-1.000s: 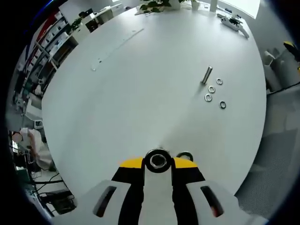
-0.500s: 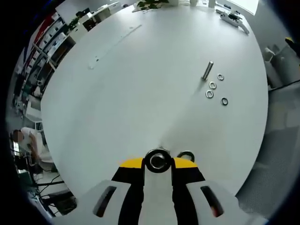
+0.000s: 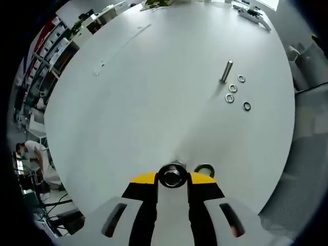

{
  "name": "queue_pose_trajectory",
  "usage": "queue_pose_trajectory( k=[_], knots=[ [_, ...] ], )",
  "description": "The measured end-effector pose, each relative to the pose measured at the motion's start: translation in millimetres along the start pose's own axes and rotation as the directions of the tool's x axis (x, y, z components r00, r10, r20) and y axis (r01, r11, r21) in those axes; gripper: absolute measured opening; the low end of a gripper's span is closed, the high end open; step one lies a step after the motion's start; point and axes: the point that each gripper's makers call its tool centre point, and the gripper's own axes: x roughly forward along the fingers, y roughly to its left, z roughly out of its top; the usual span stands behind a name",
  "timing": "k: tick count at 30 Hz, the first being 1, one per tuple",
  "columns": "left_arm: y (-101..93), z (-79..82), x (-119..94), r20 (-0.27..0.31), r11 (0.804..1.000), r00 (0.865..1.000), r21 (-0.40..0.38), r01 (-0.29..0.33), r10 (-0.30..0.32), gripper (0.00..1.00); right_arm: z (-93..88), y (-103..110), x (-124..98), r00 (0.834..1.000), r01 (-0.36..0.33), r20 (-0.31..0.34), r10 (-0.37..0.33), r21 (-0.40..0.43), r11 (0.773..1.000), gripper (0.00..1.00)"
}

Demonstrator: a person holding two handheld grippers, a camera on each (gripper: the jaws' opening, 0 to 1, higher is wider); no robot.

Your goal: Place the washer onto the threaded stud by aligning its center hole with the stud, sliding it down to the base, and recovering from edge contact or off-axis alignment until the washer reaches the visible bottom stop.

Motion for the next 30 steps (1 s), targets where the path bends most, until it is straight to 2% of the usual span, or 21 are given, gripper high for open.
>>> queue_pose_trajectory(
  k=[21, 30],
  knots=[
    [-4.4, 5.2, -4.5, 0.026, 0.999, 1.000, -0.051, 0.002, -0.001, 0.20, 0.6, 0.1, -0.4, 1.000, -0.002, 0.004, 0.002, 0.004, 1.000, 0.44],
    [0.6, 1.0, -13.6, 0.062, 0.992, 0.998, -0.125, -0.015, 0.023, 0.20, 0.8, 1.5, -0.1, 1.000, -0.010, 0.005, 0.010, 0.002, 1.000, 0.44]
  ],
)
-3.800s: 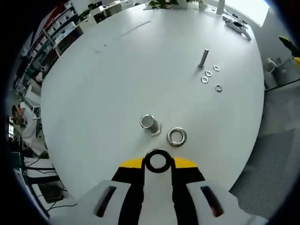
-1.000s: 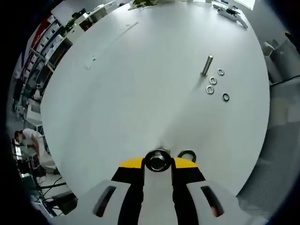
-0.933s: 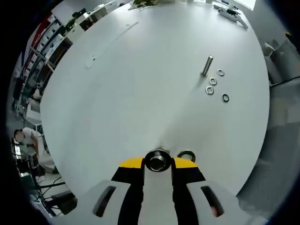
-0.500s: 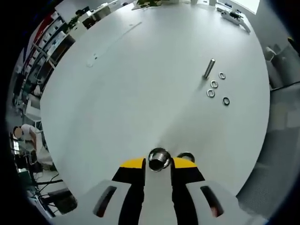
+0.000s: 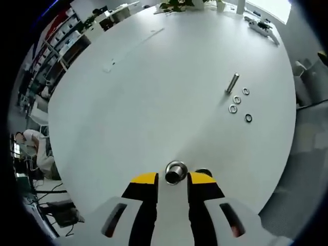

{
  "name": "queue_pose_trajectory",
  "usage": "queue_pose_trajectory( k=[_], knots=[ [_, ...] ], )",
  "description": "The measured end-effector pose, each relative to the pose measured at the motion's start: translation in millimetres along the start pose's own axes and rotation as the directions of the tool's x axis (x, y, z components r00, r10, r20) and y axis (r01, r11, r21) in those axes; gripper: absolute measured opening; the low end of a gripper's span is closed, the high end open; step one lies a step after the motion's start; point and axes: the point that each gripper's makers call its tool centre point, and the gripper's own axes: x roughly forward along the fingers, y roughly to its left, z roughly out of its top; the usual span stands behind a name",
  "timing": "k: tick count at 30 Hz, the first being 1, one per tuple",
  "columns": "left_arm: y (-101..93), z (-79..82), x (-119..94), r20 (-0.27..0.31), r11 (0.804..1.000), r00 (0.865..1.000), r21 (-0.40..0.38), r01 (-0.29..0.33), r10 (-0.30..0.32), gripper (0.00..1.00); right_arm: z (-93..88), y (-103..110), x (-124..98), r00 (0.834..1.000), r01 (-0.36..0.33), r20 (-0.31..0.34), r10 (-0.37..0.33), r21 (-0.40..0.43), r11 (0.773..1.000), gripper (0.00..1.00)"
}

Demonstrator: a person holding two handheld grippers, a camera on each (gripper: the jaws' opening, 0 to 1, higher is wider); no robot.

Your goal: Place the washer onto the threaded stud by aligning its center hole with the stud, sliding it down to the base, and recovering from edge contact or off-axis alignment until the washer reaches the visible bottom stop.

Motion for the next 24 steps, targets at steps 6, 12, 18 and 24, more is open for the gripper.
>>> queue_pose_trajectory(
  k=[6, 12, 18, 24],
  knots=[
    [-0.3, -6.8, -12.1, 0.031, 0.999, 0.999, -0.046, -0.021, 0.023, 0.21, 0.5, 2.6, 0.4, 1.000, -0.011, 0.002, 0.011, -0.003, 1.000, 0.43],
    [-6.4, -15.6, -29.2, 0.081, 0.994, 0.996, -0.103, -0.036, 0.044, 0.23, 0.8, 4.9, 0.9, 1.000, -0.024, 0.003, 0.024, 0.000, 1.000, 0.43],
    [-15.3, -26.8, -47.4, 0.141, 0.981, 0.988, -0.188, -0.040, 0.068, 0.23, 1.0, 8.5, 1.5, 0.999, -0.042, 0.003, 0.042, 0.002, 0.999, 0.43],
    [-20.1, -37.0, -67.4, 0.194, 0.973, 0.975, -0.221, -0.064, 0.108, 0.23, 1.6, 12.8, 1.6, 0.998, -0.061, 0.007, 0.061, 0.000, 0.998, 0.43]
  ],
)
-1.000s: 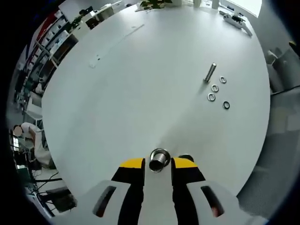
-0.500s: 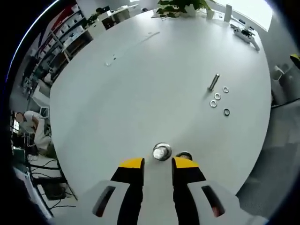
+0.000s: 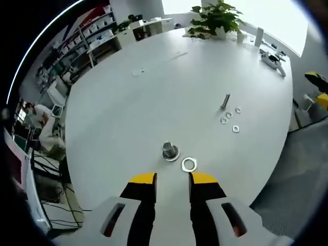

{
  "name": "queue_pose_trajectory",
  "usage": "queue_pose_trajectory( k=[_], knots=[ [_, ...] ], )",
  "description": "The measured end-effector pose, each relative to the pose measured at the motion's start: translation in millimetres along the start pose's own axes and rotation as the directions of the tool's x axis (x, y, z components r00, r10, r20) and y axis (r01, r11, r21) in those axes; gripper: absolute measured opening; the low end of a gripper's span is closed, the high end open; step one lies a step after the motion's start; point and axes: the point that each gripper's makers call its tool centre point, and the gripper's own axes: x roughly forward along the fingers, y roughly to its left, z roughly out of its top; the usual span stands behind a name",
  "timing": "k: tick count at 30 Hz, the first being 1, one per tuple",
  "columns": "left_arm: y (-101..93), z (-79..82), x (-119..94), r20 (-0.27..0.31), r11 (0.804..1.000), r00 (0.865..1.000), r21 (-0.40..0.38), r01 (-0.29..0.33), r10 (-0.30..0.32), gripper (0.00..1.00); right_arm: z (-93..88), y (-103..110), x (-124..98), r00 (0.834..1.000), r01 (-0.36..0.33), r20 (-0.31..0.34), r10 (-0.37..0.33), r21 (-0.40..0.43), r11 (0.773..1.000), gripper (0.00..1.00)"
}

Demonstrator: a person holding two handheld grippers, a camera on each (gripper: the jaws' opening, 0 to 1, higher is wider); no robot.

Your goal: Place the washer onto the threaded stud by aligning its center hole with the stud, sliding it down to the base, and recovering from edge contact or off-axis alignment until the washer reaches the visible bottom stop.

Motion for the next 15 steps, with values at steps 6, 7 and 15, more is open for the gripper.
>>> queue_pose_trajectory(
  k=[6, 7, 15],
  knots=[
    [3.7, 1.0, -17.6, 0.105, 0.993, 0.994, -0.110, -0.030, 0.042, 0.23, 1.4, 4.7, 0.8, 1.000, -0.021, 0.005, 0.021, -0.010, 1.000, 0.43],
    [5.0, -0.9, -19.4, 0.110, 0.994, 0.993, -0.107, -0.037, 0.048, 0.23, 1.3, 5.1, 0.8, 1.000, -0.023, 0.005, 0.023, -0.011, 1.000, 0.43],
    [-4.1, -2.3, -38.0, 0.211, 0.986, 0.973, -0.158, -0.058, 0.091, 0.23, 2.9, 11.4, 0.7, 0.999, -0.048, 0.011, 0.049, -0.021, 0.999, 0.43]
  ],
)
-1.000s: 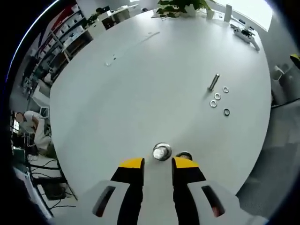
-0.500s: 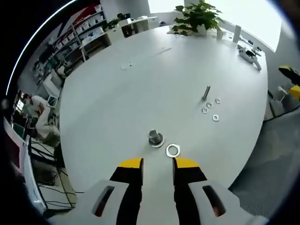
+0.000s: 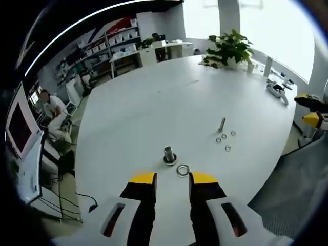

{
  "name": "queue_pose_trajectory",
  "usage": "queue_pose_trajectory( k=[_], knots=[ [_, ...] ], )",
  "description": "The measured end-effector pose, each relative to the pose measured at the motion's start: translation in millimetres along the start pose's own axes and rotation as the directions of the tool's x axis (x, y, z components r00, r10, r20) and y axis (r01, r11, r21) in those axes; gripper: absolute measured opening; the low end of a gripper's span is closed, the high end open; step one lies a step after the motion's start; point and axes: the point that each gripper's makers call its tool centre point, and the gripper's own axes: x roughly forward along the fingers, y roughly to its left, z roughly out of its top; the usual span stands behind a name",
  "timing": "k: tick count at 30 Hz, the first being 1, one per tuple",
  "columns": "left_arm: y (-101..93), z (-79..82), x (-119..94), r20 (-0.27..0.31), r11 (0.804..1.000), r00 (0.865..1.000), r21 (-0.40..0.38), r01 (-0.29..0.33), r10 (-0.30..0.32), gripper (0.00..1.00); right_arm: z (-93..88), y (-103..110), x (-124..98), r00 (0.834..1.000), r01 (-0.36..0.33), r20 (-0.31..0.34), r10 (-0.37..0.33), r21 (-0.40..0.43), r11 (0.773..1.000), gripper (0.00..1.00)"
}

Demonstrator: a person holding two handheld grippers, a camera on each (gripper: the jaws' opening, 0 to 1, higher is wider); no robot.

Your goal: Place the washer onto the threaded stud by aligning its center hole with the stud, sliding it down to the base, and recovering from edge contact or off-axis alignment until the washer reaches the visible bottom stop.

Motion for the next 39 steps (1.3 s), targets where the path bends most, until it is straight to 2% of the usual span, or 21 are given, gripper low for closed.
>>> queue_pose_trajectory(
  k=[6, 10, 14, 19, 22, 27, 30, 32, 34, 39],
  knots=[
    [-8.9, 4.0, -16.4, 0.079, 1.000, 0.997, 0.011, -0.009, 0.008, 0.23, -1.8, 4.7, 1.1, 1.000, -0.015, -0.013, 0.015, -0.021, 1.000, 0.43],
    [-8.3, 7.7, -28.7, 0.182, 0.995, 0.983, -0.097, -0.017, 0.034, 0.23, -2.4, 5.3, 2.2, 1.000, -0.017, -0.020, 0.016, -0.025, 1.000, 0.43],
    [-15.9, -1.7, -37.7, 0.210, 0.995, 0.977, -0.099, -0.025, 0.046, 0.23, -6.4, 3.9, 1.1, 0.999, -0.008, -0.034, 0.008, -0.024, 1.000, 0.43],
    [-20.8, -3.4, -44.5, 0.259, 0.992, 0.964, -0.120, -0.026, 0.056, 0.23, -6.0, 3.7, 2.4, 0.999, -0.010, -0.036, 0.010, -0.017, 1.000, 0.43],
    [-16.4, 1.3, -48.4, 0.306, 0.987, 0.949, -0.157, -0.024, 0.072, 0.23, -6.5, 6.8, 2.8, 0.999, -0.022, -0.041, 0.021, -0.023, 1.000, 0.44],
    [-11.8, 4.8, -55.6, 0.354, 0.987, 0.930, -0.157, -0.043, 0.097, 0.23, -6.1, 5.0, 2.6, 0.999, -0.017, -0.038, 0.017, -0.021, 1.000, 0.44],
    [-4.6, 0.6, -56.0, 0.338, 0.984, 0.933, -0.165, -0.073, 0.126, 0.23, -6.0, 3.7, 2.4, 0.999, -0.012, -0.036, 0.011, -0.020, 1.000, 0.44],
    [-0.6, 4.7, -60.1, 0.370, 0.975, 0.919, -0.217, -0.058, 0.137, 0.23, -6.1, 4.0, 2.7, 0.999, -0.014, -0.037, 0.013, -0.023, 1.000, 0.44],
    [3.3, 5.7, -63.3, 0.381, 0.973, 0.912, -0.219, -0.069, 0.151, 0.23, -5.7, 4.6, 2.6, 0.999, -0.014, -0.037, 0.013, -0.030, 0.999, 0.44],
    [6.4, 10.3, -73.3, 0.431, 0.964, 0.885, -0.256, -0.067, 0.176, 0.23, -5.9, 3.8, 1.8, 0.999, -0.008, -0.033, 0.007, -0.025, 1.000, 0.44]
  ],
)
